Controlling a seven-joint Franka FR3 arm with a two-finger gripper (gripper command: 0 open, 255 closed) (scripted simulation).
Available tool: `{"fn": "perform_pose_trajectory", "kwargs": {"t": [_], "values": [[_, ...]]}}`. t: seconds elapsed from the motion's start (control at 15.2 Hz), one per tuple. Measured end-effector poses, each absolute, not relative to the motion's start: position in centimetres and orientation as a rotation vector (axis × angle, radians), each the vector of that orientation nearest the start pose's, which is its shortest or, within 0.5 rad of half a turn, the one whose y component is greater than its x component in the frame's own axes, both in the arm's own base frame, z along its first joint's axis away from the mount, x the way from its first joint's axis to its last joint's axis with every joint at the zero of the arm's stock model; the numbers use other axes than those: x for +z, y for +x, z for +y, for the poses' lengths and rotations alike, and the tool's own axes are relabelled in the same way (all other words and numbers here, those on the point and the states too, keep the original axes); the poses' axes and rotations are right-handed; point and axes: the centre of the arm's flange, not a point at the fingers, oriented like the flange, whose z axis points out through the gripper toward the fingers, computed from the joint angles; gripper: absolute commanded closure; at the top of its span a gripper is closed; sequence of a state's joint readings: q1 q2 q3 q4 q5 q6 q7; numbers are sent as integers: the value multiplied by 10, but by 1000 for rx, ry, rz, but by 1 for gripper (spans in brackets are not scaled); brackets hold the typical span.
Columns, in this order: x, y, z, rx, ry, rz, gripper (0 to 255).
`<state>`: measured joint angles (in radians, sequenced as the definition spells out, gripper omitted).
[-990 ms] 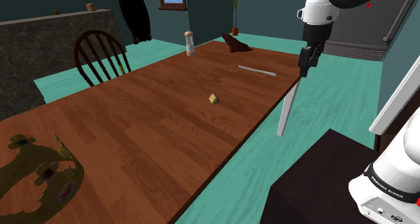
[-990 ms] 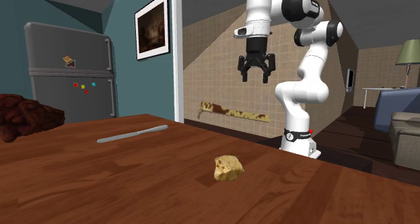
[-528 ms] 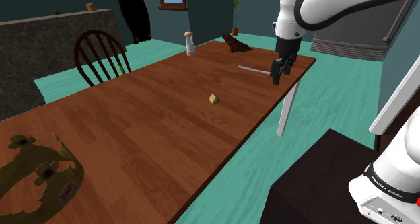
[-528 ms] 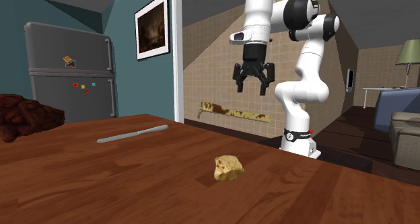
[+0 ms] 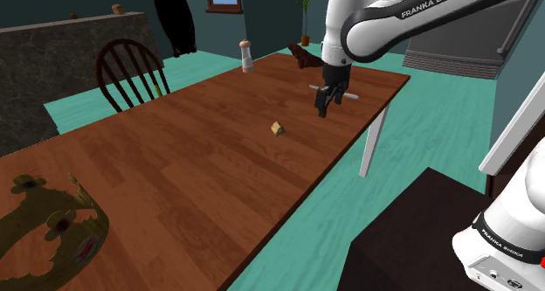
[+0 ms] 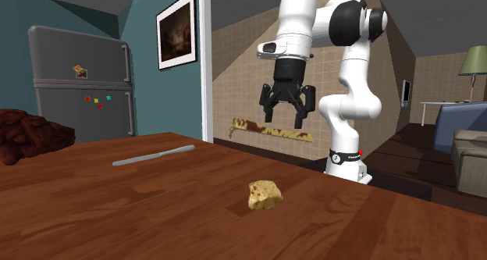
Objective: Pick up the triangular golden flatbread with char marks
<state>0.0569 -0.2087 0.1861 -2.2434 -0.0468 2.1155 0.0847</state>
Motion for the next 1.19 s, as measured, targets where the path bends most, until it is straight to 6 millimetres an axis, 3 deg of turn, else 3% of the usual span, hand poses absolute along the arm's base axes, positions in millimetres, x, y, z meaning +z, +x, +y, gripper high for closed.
{"fn": "perform_pose_trajectory", "kwargs": {"t": [0.92, 1.19], "values": [[406, 598, 218, -350, -3161, -337, 0], [386, 605, 223, -361, -3159, -339, 0]]}}
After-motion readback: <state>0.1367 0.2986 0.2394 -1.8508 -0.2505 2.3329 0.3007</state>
